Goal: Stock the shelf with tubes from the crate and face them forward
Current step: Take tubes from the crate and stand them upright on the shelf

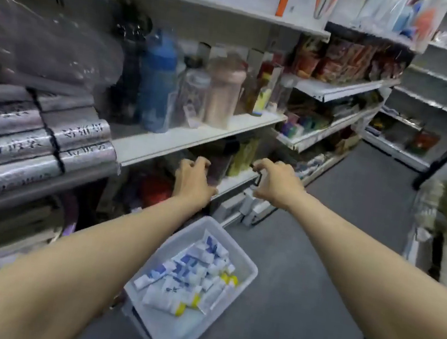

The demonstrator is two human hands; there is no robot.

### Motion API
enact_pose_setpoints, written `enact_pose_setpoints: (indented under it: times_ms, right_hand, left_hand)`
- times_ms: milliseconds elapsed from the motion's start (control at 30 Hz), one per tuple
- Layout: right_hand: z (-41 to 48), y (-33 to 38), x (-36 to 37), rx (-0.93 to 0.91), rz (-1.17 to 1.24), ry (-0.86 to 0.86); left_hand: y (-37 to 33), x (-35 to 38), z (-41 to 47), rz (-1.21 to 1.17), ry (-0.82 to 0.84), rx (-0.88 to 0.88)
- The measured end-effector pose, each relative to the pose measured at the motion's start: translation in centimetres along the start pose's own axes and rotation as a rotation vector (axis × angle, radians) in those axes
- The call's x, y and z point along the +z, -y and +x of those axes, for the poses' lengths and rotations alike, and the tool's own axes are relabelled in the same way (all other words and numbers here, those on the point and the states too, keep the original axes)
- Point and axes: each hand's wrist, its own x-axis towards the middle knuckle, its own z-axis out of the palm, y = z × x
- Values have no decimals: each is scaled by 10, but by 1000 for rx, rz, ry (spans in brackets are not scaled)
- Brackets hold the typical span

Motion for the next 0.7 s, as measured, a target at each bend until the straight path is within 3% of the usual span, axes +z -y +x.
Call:
enact_pose_setpoints:
  times_ms: [367,700]
  right_hand:
    - [100,-63,188,8,116,473]
    - [128,-82,357,-192,176,978]
  left_hand:
    - [131,131,49,118,236,-456]
    - [230,229,-3,-37,180,-1060]
